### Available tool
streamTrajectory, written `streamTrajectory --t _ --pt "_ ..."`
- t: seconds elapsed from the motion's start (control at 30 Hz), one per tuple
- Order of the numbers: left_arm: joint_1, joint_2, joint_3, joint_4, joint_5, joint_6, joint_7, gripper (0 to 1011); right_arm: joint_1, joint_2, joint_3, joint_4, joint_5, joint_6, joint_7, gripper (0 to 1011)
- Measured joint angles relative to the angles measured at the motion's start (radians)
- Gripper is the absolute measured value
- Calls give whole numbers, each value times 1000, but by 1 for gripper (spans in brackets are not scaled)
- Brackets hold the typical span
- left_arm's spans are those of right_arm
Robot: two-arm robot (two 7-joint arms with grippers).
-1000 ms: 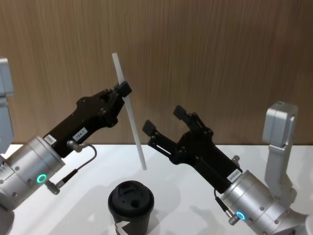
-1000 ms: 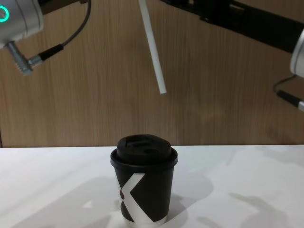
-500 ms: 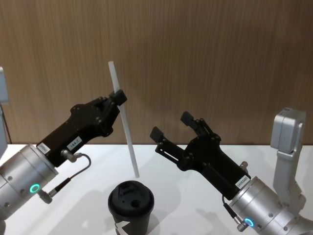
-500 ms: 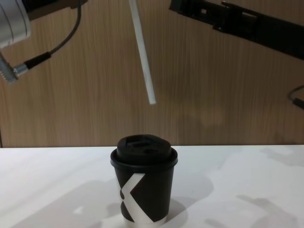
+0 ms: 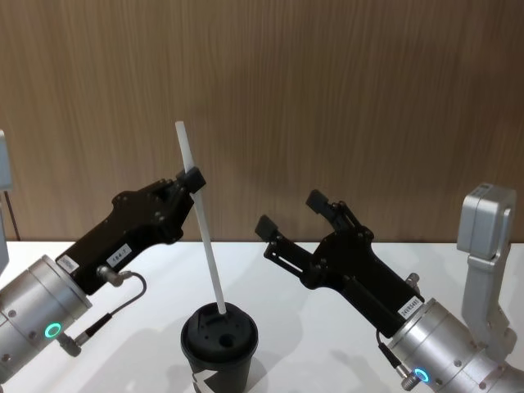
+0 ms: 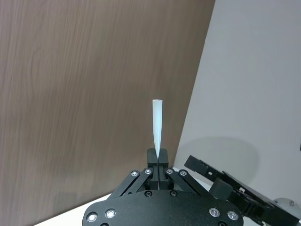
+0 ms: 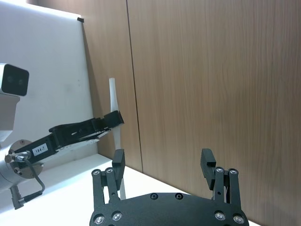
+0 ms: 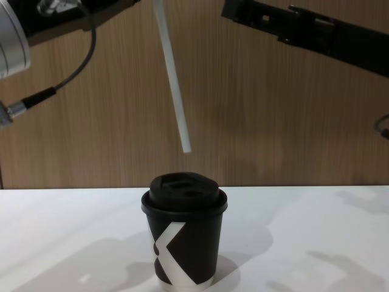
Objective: Pick up the straw with one hand, pass it to the other hand, and insert it into the cup.
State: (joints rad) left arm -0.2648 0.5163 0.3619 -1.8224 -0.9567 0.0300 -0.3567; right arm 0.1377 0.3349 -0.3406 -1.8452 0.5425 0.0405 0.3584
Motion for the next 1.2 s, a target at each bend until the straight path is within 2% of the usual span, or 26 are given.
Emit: streamTrajectory --t 0.6,1.2 --pt "8 5 5 23 12 26 23 8 -3 3 1 -3 0 0 -1 1001" --pt "-15 -6 24 48 17 39 15 8 -4 4 1 -3 1 0 -1 1001"
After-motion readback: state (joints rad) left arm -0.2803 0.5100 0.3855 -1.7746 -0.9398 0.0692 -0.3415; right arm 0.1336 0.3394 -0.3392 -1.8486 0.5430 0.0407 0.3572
